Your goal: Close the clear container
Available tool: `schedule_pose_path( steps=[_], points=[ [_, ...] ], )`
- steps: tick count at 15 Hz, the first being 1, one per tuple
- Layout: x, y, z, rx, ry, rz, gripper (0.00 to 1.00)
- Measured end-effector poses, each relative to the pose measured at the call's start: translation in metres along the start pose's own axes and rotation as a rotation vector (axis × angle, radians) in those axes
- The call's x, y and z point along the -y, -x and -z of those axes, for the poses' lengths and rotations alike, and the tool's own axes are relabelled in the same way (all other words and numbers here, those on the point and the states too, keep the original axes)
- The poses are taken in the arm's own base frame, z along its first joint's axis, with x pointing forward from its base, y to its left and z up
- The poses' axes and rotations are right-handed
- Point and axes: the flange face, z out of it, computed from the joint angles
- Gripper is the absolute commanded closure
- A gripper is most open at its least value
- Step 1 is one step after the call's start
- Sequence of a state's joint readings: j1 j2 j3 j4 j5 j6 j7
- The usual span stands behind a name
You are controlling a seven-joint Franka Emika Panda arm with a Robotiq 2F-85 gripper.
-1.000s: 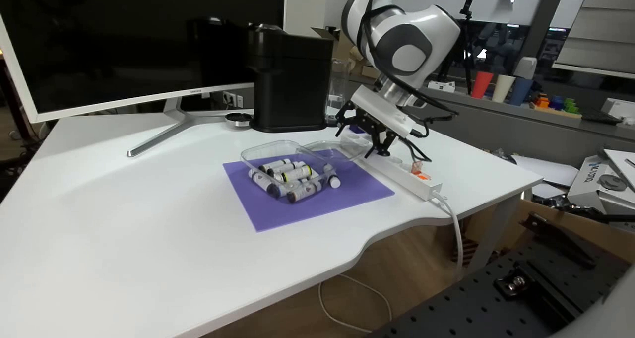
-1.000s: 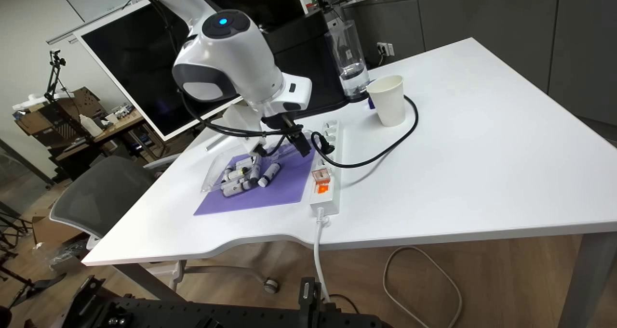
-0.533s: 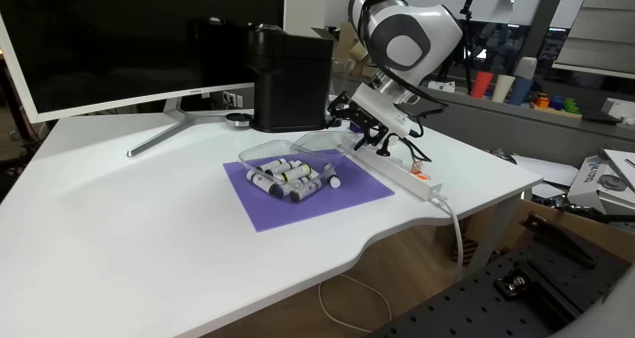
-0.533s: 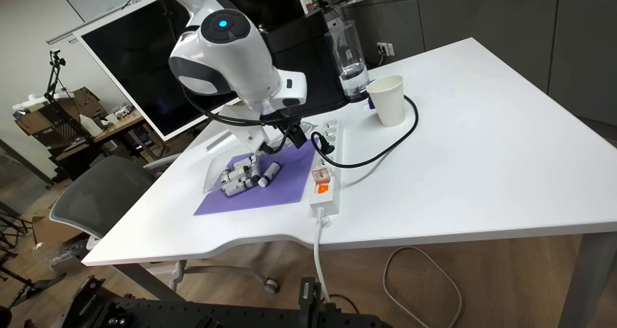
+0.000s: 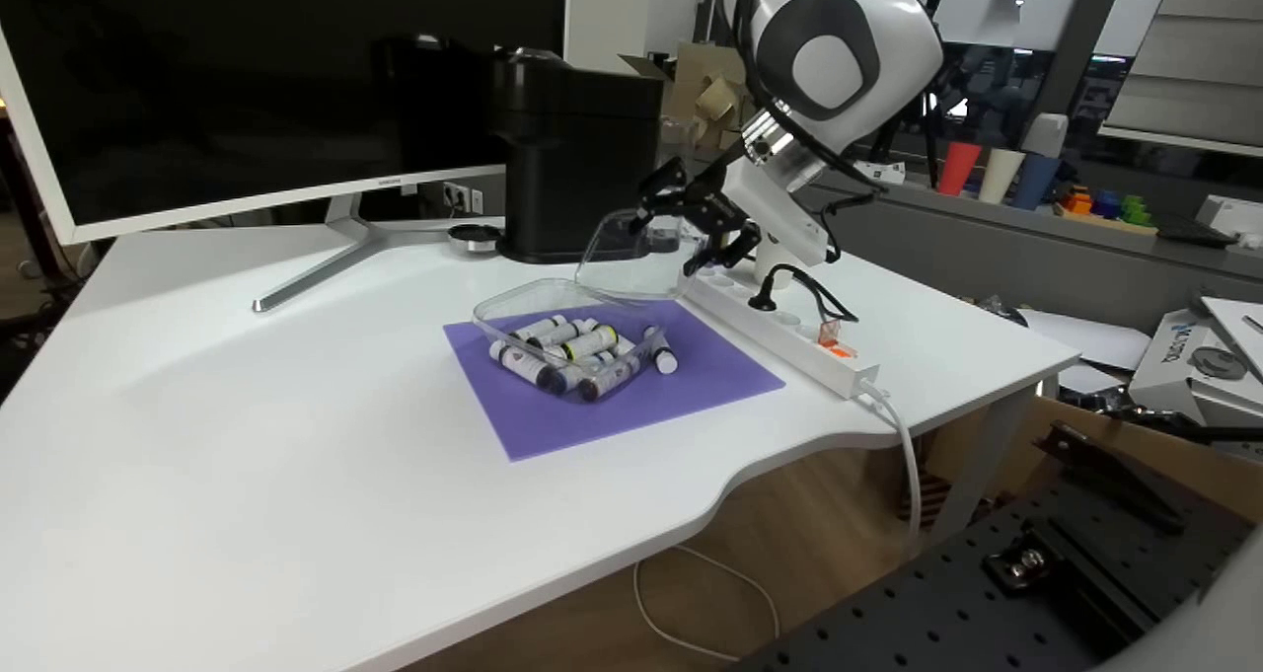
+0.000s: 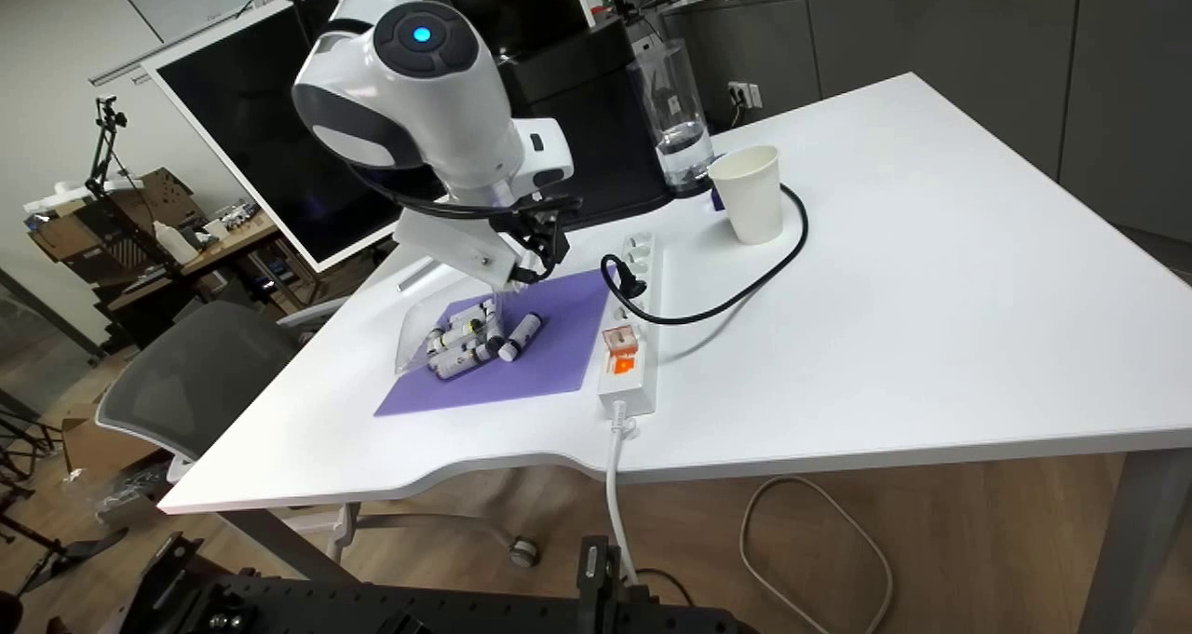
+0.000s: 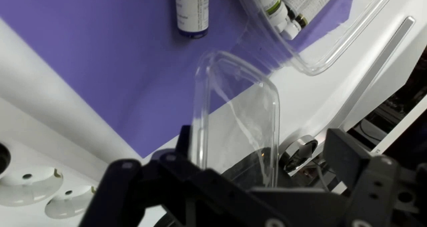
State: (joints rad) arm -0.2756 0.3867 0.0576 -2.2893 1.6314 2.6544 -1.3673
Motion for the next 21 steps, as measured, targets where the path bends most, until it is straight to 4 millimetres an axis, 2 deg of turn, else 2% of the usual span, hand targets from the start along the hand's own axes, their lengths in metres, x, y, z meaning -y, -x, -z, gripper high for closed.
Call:
schedule_pose_path(
  steps=[10, 21],
  points=[
    [0.032, 0.013, 0.033, -0.014, -0.012, 0.287, 0.0],
    [0.083, 0.026, 0.031, 0.046, -0.042, 0.521, 0.0]
  ],
)
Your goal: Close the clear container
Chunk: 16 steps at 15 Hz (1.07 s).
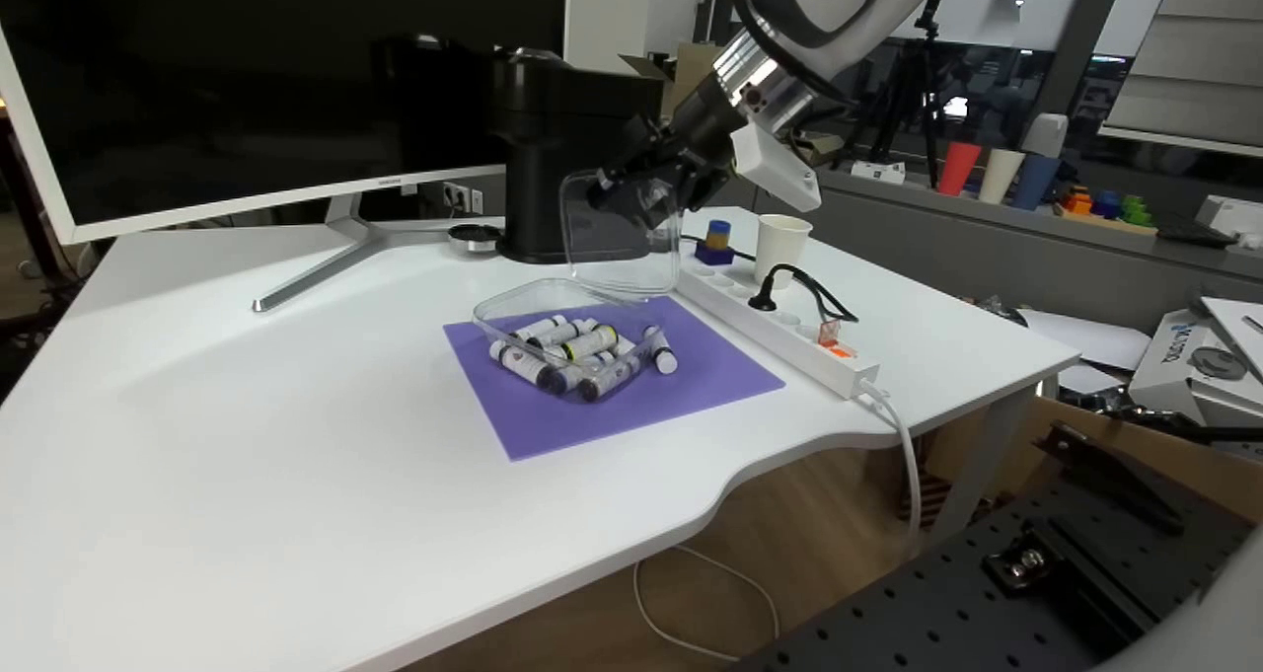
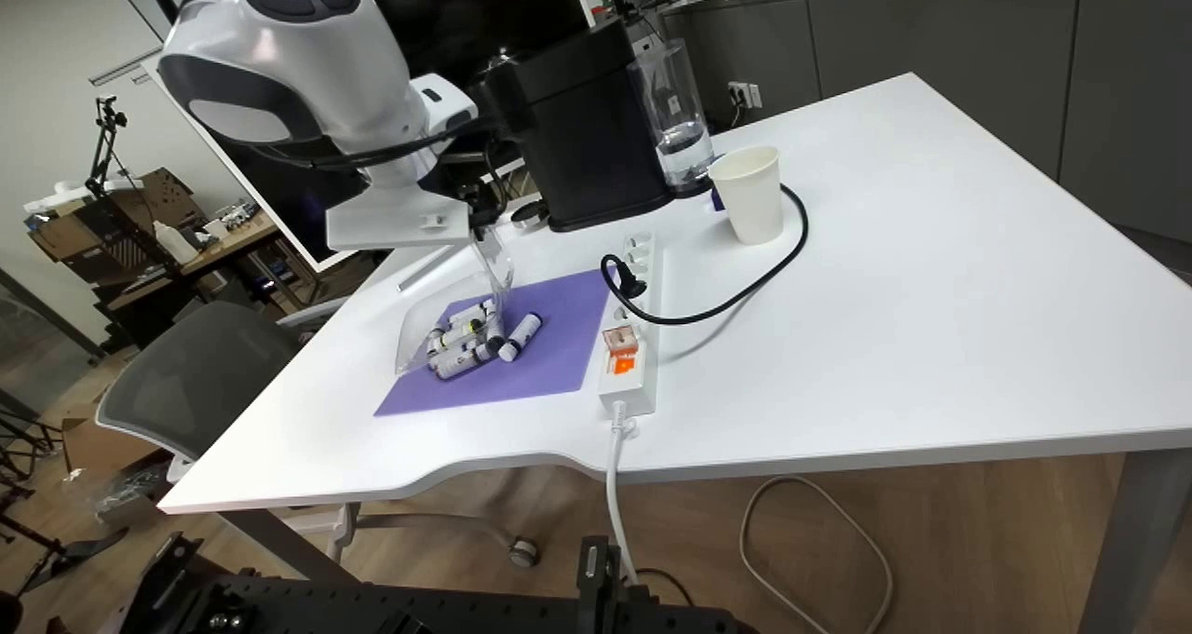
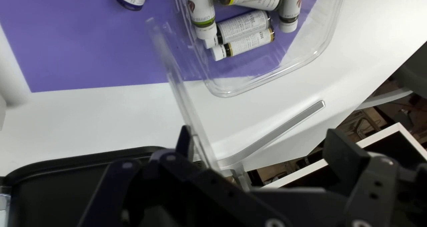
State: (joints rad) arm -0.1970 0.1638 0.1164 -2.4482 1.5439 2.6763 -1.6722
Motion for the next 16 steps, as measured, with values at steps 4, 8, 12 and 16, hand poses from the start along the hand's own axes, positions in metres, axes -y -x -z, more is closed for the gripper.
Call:
schedule_pose_path(
  steps=[4, 8, 12, 16],
  points=[
    [0.02, -0.002, -0.005, 0.048, -0.003, 0.1, 0.0],
    [0.033, -0.001, -0.011, 0.096, -0.013, 0.185, 0.0],
    [0.043, 0.005, -0.017, 0.154, -0.035, 0.272, 0.0],
    [0.055, 0.012, -0.024, 0.219, -0.06, 0.338, 0.0]
  ],
)
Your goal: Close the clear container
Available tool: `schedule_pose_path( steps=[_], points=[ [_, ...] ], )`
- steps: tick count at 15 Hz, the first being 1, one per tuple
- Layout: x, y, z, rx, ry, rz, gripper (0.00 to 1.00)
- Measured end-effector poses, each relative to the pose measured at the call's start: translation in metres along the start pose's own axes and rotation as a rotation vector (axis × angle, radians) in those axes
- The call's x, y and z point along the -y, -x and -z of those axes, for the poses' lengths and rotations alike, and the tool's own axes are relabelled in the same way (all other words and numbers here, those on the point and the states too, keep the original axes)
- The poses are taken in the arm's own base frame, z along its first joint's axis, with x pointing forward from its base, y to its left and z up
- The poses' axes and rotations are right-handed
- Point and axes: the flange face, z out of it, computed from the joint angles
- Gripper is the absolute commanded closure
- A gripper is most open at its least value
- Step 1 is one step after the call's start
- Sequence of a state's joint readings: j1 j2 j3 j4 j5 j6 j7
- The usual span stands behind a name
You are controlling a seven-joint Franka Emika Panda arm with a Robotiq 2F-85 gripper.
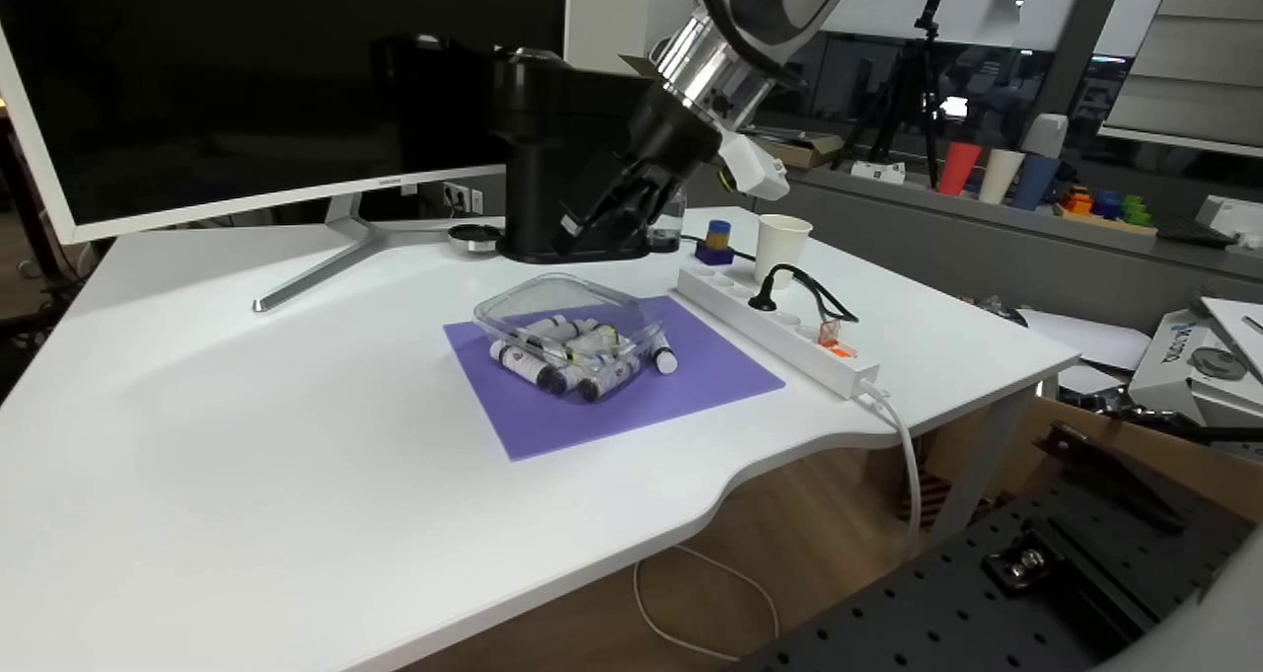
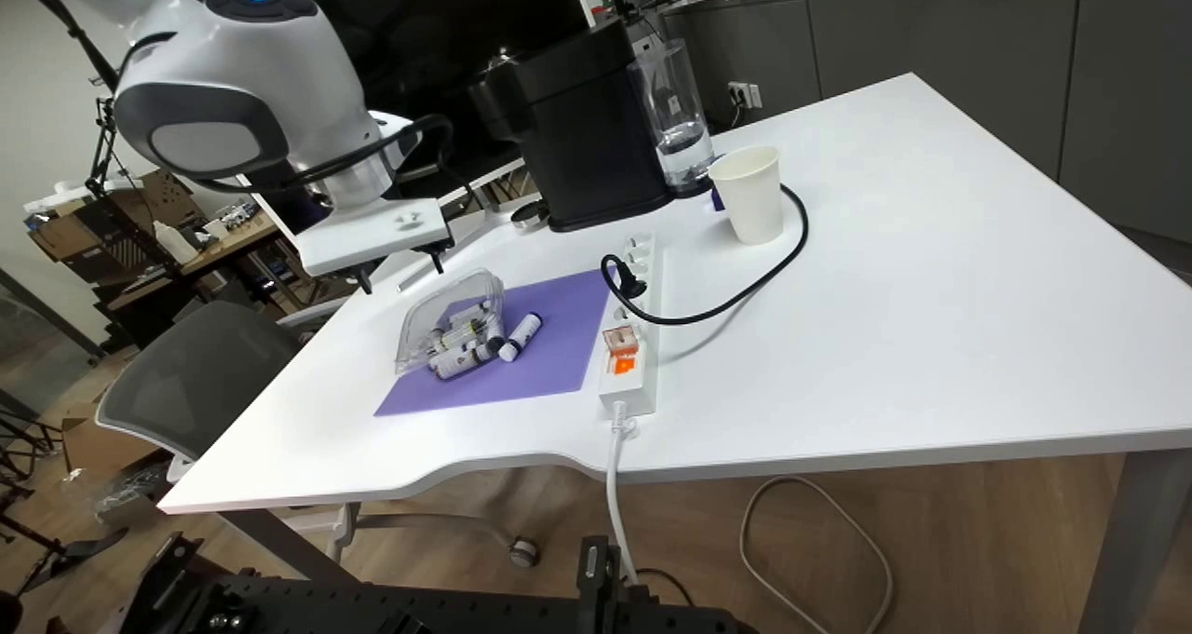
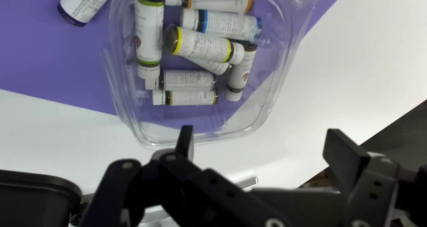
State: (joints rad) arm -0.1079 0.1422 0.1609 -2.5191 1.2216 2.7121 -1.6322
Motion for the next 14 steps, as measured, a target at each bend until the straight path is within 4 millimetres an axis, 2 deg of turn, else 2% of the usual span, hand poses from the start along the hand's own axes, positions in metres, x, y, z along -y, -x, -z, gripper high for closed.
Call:
schedule_pose_path(
  steps=[3, 9, 11, 14],
  points=[
    [0.005, 0.0, -0.003, 0.044, 0.009, 0.001, 0.0],
    [0.008, -0.005, 0.011, 0.054, 0.264, -0.183, 0.0],
    [0.008, 0.005, 0.014, 0.063, 0.335, -0.248, 0.0],
    [0.005, 0.04, 0.01, 0.12, 0.404, -0.341, 0.0]
  ],
)
